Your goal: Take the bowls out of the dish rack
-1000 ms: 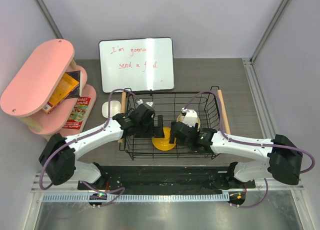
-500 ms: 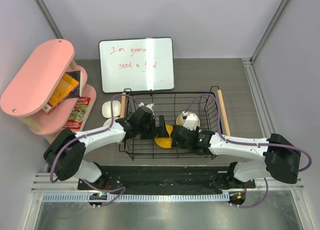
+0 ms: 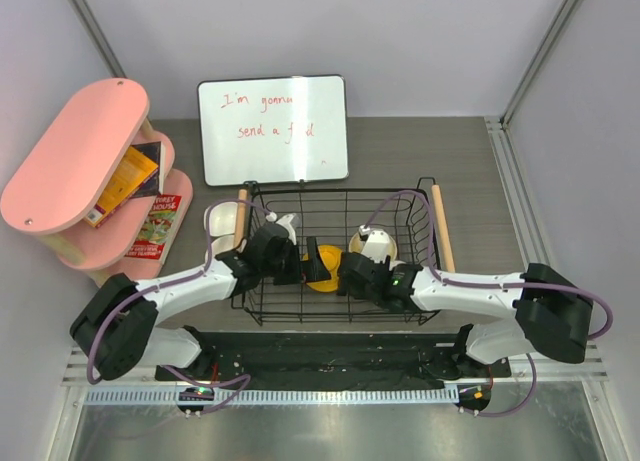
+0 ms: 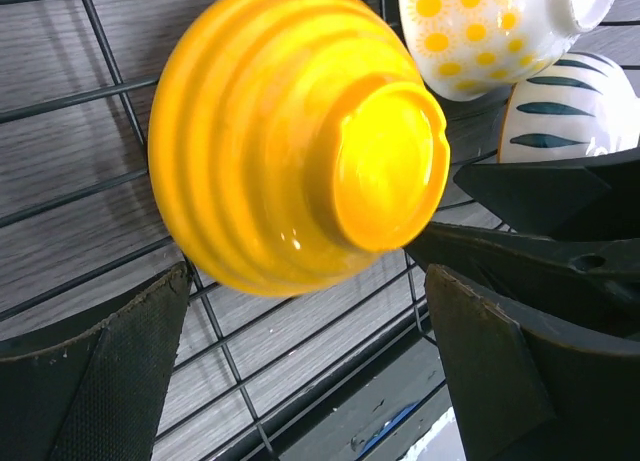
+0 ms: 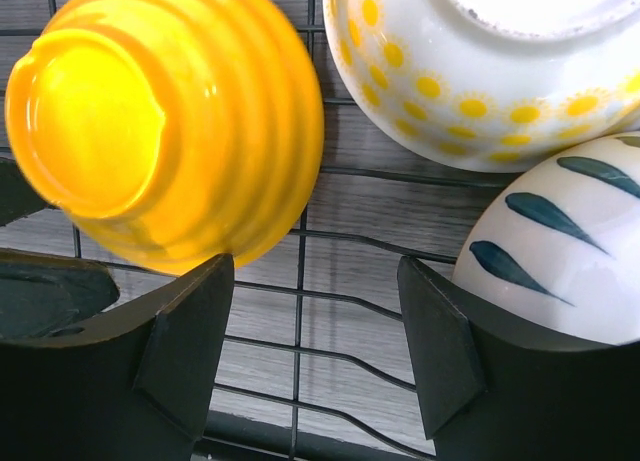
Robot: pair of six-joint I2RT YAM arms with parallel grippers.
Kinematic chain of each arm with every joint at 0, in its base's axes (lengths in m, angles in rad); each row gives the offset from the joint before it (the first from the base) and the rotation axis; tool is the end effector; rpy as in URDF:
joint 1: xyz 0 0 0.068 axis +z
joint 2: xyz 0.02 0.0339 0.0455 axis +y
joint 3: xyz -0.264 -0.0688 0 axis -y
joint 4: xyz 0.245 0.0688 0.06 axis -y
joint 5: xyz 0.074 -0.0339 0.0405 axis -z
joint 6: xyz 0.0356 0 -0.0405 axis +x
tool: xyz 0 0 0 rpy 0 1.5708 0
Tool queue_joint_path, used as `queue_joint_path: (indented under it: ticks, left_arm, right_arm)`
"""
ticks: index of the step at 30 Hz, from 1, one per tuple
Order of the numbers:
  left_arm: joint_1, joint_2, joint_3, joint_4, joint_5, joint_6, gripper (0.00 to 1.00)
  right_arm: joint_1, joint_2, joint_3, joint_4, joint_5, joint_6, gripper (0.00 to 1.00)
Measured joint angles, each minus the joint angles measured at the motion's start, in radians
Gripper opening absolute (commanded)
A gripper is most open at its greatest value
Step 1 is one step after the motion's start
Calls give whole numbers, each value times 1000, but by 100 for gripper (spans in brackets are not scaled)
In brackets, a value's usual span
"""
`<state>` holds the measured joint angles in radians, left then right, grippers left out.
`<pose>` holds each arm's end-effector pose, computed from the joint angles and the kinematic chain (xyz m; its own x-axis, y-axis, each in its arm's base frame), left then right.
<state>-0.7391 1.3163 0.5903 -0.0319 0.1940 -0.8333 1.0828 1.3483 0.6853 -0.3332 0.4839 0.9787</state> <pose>0.1844 -0.1773 0.1763 -0.9075 -0.1556 -0.3903 0.1380 0.7670 -0.6267 0.1314 0.2123 0.1789 -0.7700 0.1159 -0.6274 -0.0436 0.9715 0.2330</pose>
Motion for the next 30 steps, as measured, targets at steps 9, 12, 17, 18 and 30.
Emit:
queue_joint_path:
  ticks: [9, 12, 17, 18, 30]
  left_arm:
    - [4, -8, -17, 27, 1, 2, 95]
    - [6, -17, -13, 11, 0, 8, 96]
    - [8, -58, -5, -56, -1, 29, 99]
    - [10, -77, -2, -74, -1, 31, 99]
    - [78, -47, 79, -103, 9, 23, 100]
  right_arm:
    - [0, 7, -14, 46, -27, 1, 69]
    - [0, 2, -14, 44, -39, 1, 69]
    - [3, -85, -4, -38, -38, -1, 69]
    - [3, -114, 11, -65, -27, -6, 70]
    - [-60, 89, 241, -140, 61, -134, 70]
